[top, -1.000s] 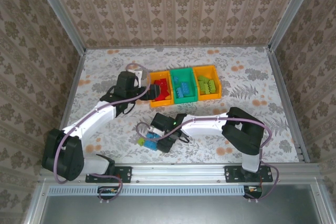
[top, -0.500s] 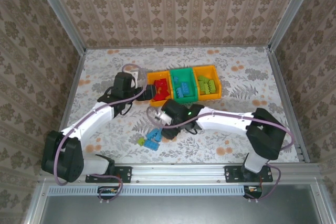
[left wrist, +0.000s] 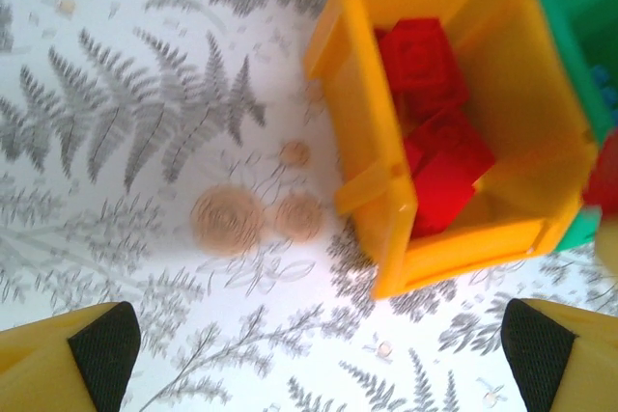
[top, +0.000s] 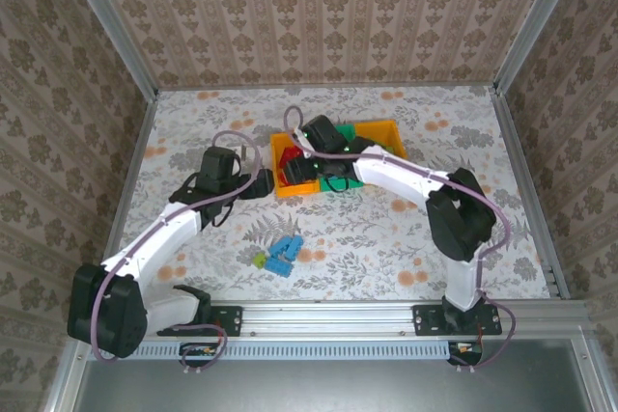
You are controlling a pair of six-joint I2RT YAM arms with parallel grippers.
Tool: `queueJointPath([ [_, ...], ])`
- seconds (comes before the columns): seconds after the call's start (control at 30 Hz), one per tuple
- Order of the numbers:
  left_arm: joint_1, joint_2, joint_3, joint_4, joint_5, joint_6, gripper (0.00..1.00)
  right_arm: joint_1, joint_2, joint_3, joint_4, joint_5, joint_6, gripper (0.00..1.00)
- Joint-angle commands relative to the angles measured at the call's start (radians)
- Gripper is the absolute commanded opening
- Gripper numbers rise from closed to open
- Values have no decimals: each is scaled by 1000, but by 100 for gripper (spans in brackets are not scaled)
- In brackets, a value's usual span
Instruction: Sort the legos into containers by color
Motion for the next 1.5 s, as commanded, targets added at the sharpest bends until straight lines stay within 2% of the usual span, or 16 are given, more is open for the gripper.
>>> queueJointPath([
  [0.0,5,-29,-39,-79,-30,-51,100,-18,84,110,-106,-40,133,58],
  [0.1,5,-52,-76,-83,-20,-91,100,-28,139,168,-149,-22,169,60],
  [0.3,5,-93,-127,-76,-20,-130,100,-34,192,227,-152,12,211,69],
  [0.43,2,-107,-137,-108,-19,-143,100,-35,198,249,-152,22,204,82],
  [0.5,-2,-105,-133,-195,-80,-212,100,-34,197,251,-152,17,196,87],
  [0.7,-46,-160,-201,-207,-33,-276,100,-32,157,203,-107,-24,187,90],
  [0.93,-181,-334,-288,-282,-113,-289,95,-32,100,132,-71,-40,185,91],
  [1.07,-284,-447,-339,-322,-180,-354,85,-32,83,101,-68,-35,185,92],
  [1.17,-357,-504,-371,-345,-235,-427,82,-34,81,94,-79,-33,180,92],
  [1.3,-465,-522,-389,-374,-315,-487,82,-37,64,62,-82,-22,178,92],
  [1.47,-566,-513,-397,-362,-383,-499,81,-55,34,18,-75,-15,180,93],
])
